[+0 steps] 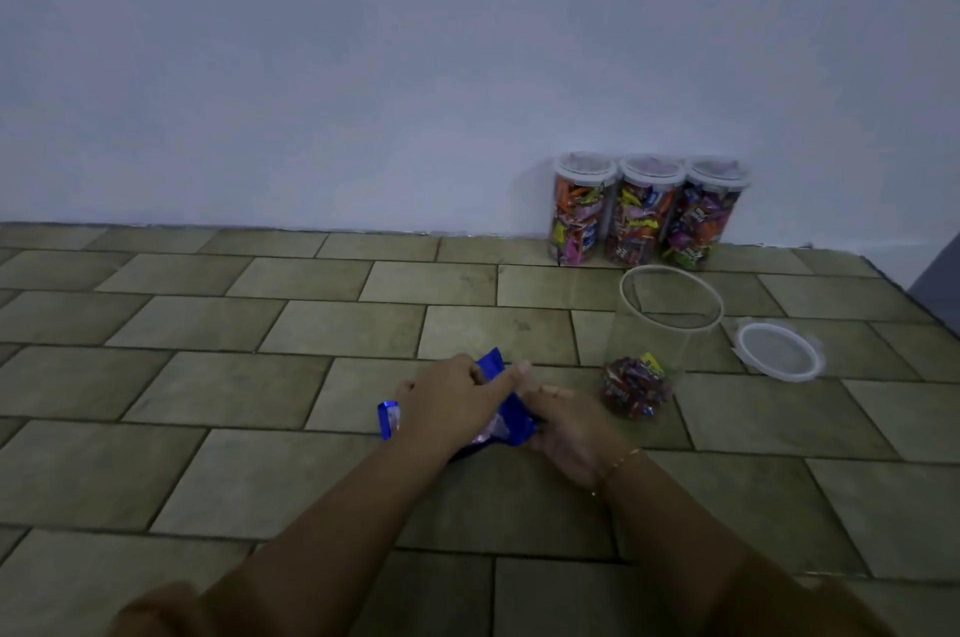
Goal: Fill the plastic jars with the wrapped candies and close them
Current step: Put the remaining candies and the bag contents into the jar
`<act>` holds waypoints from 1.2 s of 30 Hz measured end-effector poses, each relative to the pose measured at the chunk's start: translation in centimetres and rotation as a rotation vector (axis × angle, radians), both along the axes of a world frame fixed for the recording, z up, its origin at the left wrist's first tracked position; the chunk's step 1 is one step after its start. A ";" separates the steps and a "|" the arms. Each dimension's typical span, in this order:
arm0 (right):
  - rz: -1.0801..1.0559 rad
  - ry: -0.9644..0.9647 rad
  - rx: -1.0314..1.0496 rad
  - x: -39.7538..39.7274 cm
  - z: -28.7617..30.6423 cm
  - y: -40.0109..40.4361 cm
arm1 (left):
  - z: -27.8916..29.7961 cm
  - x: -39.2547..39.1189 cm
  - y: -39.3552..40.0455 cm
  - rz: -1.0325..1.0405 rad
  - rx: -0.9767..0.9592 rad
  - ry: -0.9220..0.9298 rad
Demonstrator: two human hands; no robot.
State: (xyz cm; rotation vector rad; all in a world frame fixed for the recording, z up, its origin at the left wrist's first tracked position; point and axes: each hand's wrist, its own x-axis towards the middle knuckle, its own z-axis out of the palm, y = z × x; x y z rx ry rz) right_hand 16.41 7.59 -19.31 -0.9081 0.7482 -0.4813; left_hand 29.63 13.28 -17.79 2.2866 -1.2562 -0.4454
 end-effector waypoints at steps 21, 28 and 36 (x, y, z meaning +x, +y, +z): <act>-0.098 0.441 -0.426 1.3 0.6 1.6 | -0.5 -1.4 0.7 -0.049 -0.040 -0.065; 0.004 0.405 -0.460 1.0 2.1 2.4 | -0.3 -0.7 1.4 -0.037 -0.171 0.092; 0.030 0.730 -0.975 2.4 5.1 2.3 | 1.3 -0.9 1.7 0.016 -0.311 0.237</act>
